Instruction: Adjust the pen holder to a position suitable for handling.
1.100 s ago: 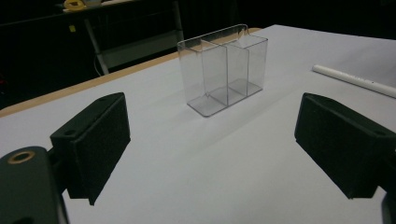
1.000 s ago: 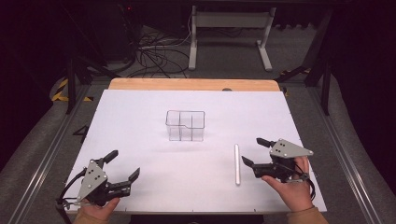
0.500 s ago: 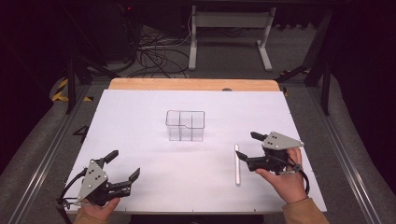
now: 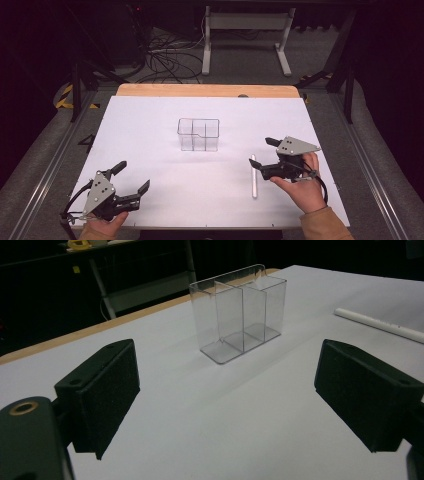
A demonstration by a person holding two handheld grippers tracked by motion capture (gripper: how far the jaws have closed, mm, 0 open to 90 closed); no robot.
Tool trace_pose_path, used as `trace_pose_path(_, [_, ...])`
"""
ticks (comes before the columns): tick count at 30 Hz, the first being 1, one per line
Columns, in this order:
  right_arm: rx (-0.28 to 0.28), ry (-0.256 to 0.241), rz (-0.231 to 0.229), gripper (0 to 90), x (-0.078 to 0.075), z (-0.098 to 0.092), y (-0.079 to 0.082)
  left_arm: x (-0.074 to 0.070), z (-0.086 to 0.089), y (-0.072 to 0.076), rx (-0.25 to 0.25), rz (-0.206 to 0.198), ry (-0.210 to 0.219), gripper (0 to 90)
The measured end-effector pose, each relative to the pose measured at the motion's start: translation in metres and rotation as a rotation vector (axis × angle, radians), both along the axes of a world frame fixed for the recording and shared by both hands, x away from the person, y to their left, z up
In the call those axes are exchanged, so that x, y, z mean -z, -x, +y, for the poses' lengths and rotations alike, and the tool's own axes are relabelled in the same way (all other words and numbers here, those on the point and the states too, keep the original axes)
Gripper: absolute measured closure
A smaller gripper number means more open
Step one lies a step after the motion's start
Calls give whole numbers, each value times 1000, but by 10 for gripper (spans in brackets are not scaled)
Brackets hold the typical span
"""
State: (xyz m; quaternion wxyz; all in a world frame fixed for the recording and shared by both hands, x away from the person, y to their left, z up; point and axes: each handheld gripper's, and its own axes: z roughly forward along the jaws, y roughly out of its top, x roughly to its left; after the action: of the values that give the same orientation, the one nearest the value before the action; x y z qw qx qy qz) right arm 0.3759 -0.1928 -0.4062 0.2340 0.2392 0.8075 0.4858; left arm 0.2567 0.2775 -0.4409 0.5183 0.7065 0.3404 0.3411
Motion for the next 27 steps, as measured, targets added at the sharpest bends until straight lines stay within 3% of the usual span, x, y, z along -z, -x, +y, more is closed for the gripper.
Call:
trace_pose_path(6, [11,-41,46,152,-6,1,0,1,0,-1,1,1,-8,118])
trace_pose_path(10, [21,-16,136,239,-13,3,0,0,0,-1,2,0,-10,119])
trace_pose_path(12, [44,1,184,241,-17,4,-1,1,0,-1,0,0,-11,119])
trace_pose_path(15, [89,-6,237,242,-21,8,-2,1,0,0,-1,0,-10,120])
trace_pose_path(18, [114,-10,317,242,-21,12,-4,1,1,-1,-2,1,-9,120])
trace_pose_path(21, [127,25,321,242,-21,15,-7,1,1,0,-4,-1,-10,120])
trace_pose_path(27, [139,30,369,241,-20,19,-10,1,1,0,-4,0,-10,121])
